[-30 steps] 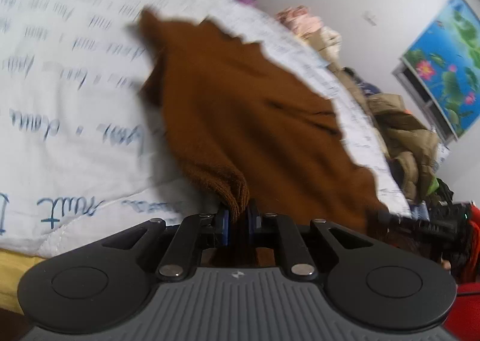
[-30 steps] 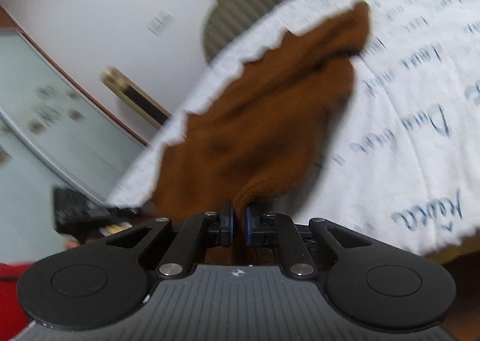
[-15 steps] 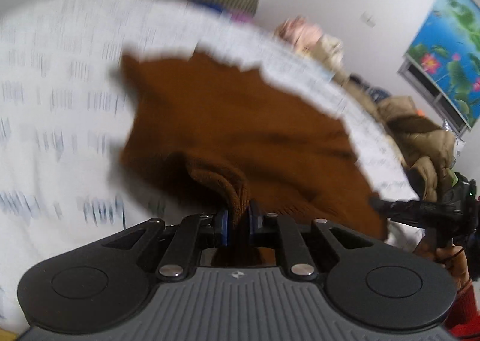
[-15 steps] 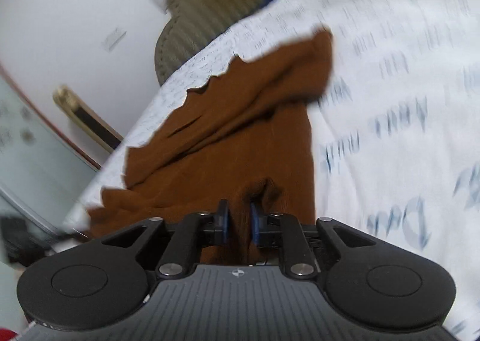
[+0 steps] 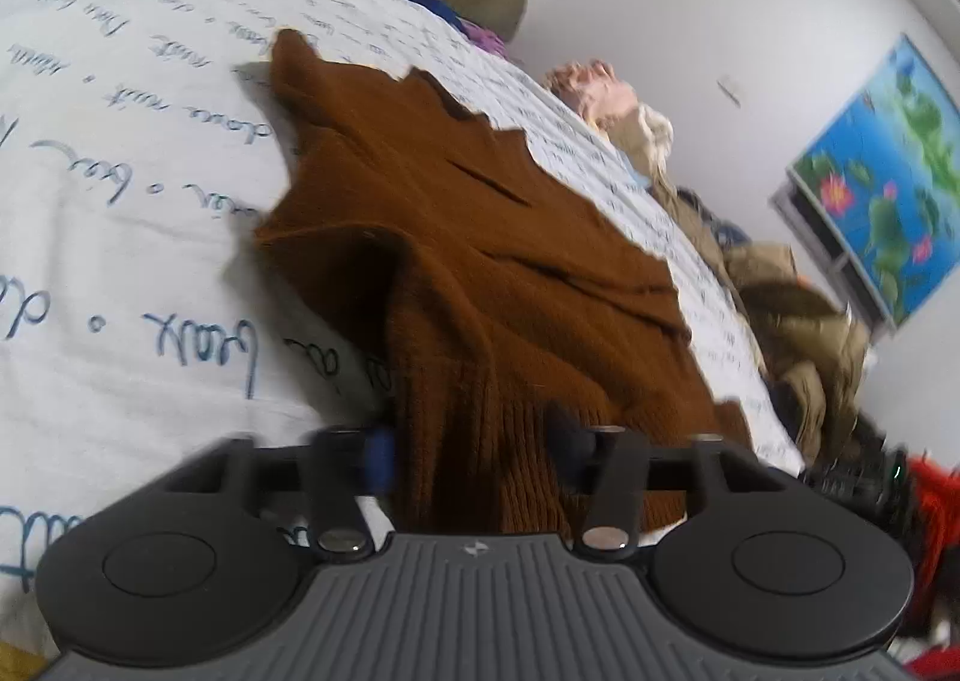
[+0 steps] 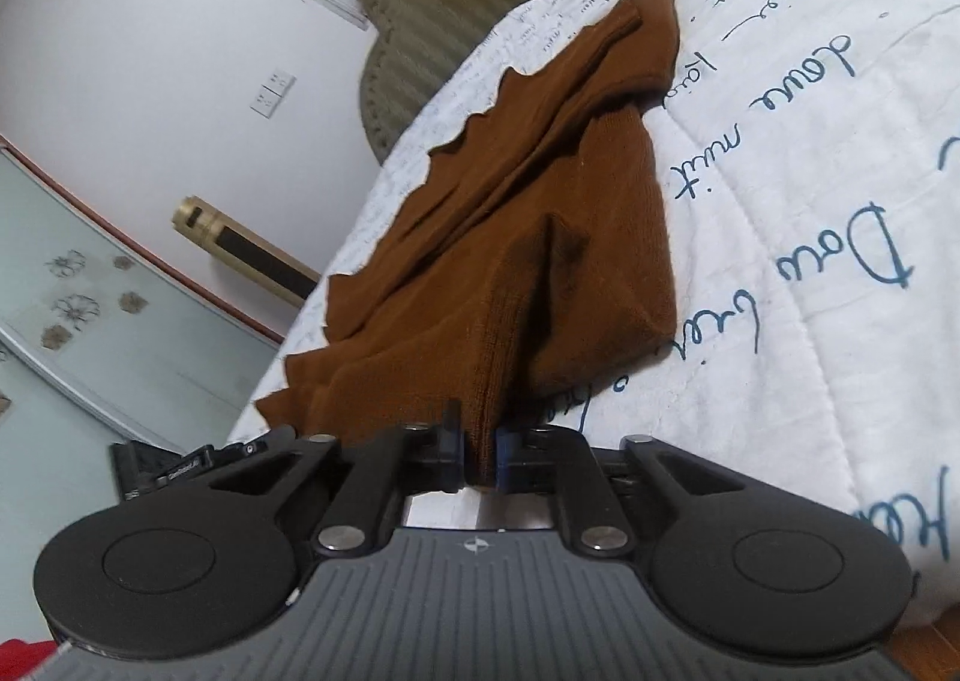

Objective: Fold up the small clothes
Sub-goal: 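Carry the held hem further toward the collar with both grippers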

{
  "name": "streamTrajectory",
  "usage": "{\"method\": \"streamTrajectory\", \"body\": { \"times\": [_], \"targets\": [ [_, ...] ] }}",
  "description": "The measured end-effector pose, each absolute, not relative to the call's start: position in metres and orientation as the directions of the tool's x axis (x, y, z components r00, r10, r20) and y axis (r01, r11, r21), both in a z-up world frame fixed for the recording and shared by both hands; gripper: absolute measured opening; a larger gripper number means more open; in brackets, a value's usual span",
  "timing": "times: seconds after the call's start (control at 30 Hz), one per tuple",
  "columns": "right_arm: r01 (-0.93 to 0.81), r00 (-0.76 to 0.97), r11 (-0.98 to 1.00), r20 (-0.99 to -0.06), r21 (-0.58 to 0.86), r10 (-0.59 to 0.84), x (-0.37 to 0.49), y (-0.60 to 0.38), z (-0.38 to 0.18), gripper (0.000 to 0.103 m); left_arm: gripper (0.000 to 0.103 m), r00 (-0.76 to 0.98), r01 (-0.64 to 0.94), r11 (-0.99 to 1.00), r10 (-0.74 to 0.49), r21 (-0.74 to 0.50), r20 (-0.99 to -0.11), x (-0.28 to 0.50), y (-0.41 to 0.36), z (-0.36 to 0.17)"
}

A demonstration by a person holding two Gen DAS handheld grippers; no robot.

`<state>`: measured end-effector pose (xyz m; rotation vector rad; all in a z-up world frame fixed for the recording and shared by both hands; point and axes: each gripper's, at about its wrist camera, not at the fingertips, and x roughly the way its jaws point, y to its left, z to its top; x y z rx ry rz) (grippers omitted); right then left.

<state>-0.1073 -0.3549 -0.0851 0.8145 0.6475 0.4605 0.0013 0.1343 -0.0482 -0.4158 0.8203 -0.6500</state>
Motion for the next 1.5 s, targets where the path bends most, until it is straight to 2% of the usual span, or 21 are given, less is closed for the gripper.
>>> {"method": "streamTrajectory", "body": {
  "times": [0.17,0.4,0.57,0.97,1.17,1.37,1.5],
  "targets": [
    [-0.18,0.751,0.624,-0.304,0.76,0.587,-0.127,-0.358,-0.06,0.012,0.011,0.548,0.382,0.753,-0.651,-0.536,-0.525,-0.013,0.137,-0.033],
    [-0.324,0.786,0.604,-0.148,0.728,0.6,-0.158,-0.363,-0.002,0.012,0.011,0.636,0.495,0.718,-0.683,-0.489,-0.358,-0.065,0.161,0.039],
    [-0.368,0.791,0.595,-0.096,0.714,0.604,-0.167,-0.367,0.015,0.012,0.011,0.66,0.521,0.695,-0.696,-0.496,-0.282,-0.079,0.168,0.065],
    [-0.371,0.818,0.624,-0.076,0.687,0.571,-0.176,-0.373,0.029,0.012,0.011,0.622,0.612,0.68,-0.729,-0.403,-0.286,-0.099,0.144,0.073],
    [-0.363,0.834,0.619,-0.054,0.697,0.55,-0.179,-0.384,0.029,0.012,0.011,0.615,0.612,0.674,-0.734,-0.414,-0.287,-0.096,0.141,0.072],
    [-0.367,0.831,0.585,-0.028,0.724,0.556,-0.148,-0.389,0.025,0.012,0.011,0.643,0.583,0.682,-0.72,-0.442,-0.261,-0.063,0.141,0.079],
    [-0.358,0.84,0.577,-0.016,0.734,0.542,-0.111,-0.396,0.03,0.012,0.011,0.674,0.562,0.716,-0.687,-0.414,-0.273,-0.034,0.133,0.086]
  ]
}}
